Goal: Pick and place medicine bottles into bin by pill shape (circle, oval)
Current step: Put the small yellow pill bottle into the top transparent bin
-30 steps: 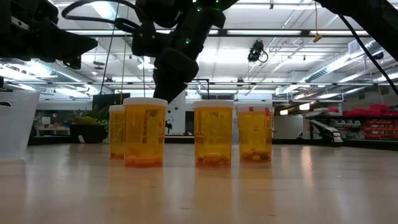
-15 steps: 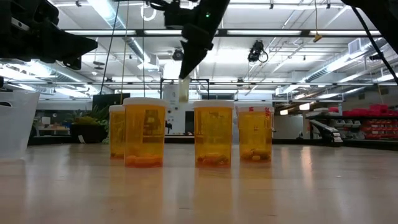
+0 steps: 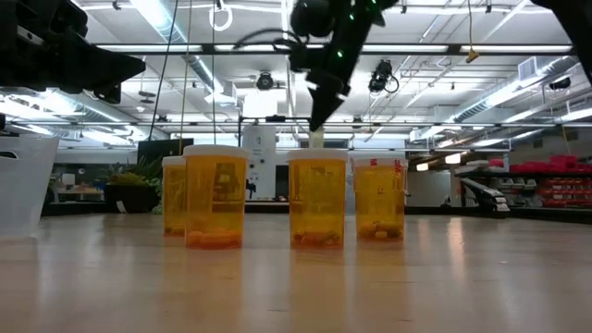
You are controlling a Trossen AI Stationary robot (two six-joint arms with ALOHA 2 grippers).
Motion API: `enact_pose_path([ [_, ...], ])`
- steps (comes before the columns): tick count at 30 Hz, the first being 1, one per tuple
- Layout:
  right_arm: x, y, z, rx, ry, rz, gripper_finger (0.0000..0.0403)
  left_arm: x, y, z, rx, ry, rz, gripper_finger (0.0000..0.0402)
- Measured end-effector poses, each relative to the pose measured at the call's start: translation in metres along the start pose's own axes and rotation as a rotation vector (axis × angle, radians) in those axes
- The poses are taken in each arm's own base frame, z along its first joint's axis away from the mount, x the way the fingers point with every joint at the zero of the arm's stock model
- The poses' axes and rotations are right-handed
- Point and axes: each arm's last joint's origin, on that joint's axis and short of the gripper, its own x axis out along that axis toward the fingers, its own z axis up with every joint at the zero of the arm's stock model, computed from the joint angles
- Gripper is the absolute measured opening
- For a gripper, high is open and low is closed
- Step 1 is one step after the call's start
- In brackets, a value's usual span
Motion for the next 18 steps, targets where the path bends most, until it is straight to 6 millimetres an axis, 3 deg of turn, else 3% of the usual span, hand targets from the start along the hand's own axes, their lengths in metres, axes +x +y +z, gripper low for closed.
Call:
enact_pose_path([
  [9,0.039,-0.036,-0.049,0.162,0.019,0.075,0.0134,0.000,0.000,0.000,0.000,0.000,0.000,0.0026],
  [18,0.061,-0.034,-0.070,0.177,0.065,0.084,0.0134,0.000,0.000,0.000,0.000,-0.001,0.000,0.0036],
])
